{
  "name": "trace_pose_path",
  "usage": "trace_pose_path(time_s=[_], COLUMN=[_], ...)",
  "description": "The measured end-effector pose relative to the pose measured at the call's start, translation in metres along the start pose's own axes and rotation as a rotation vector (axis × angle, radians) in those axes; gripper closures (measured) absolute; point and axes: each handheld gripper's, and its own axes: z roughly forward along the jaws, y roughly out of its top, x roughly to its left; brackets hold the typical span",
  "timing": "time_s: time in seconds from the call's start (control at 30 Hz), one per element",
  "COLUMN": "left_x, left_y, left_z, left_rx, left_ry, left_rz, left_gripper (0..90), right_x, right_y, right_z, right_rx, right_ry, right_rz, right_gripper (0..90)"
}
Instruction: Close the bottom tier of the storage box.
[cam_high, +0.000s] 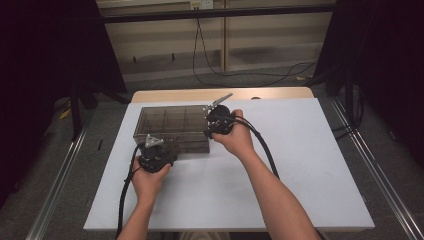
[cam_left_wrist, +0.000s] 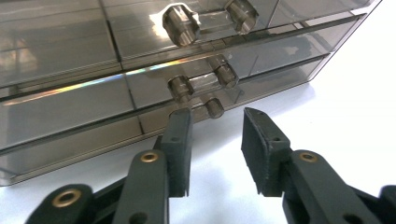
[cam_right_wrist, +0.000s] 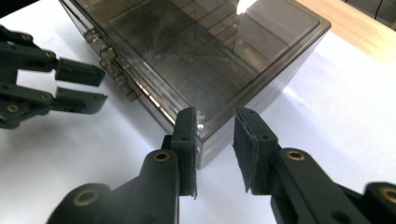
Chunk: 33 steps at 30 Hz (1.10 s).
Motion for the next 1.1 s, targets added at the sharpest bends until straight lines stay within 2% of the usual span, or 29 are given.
trace_pose_path(time_s=[0.2,0.37,0.63,0.7,0.83,1.1], left_x=[-0.001,-0.001,-0.002,-0.002,-0.001,-0.003], left_y=[0.0,0.0,0.0,0.0,0.0,0.0], left_z=[-0.005,-0.008,-0.011,-0.011,-0.012,-0.01], left_rx=[-0.01,-0.017,-0.04,-0.038,-0.045,-0.054], left_ry=[-0.009,-0.008,-0.019,-0.022,-0.026,-0.053], left_rz=[0.018,0.005,0.0,0.014,0.015,0.027], left_gripper=[56.3,49.7,48.2,46.8,45.1,34.8], right_x=[0.0,0.002,0.004,0.004,0.004,0.003], right_y=[-0.004,-0.005,-0.009,-0.01,-0.01,-0.013], right_z=[-0.004,-0.009,-0.016,-0.017,-0.02,-0.021], right_rx=[-0.008,-0.01,-0.01,-0.003,-0.004,-0.006], right_ry=[0.002,0.007,0.017,0.011,0.011,0.011], right_rz=[0.002,0.002,-0.009,-0.01,-0.003,-0.019], right_gripper=[61.4,54.8,51.2,50.1,48.7,47.1])
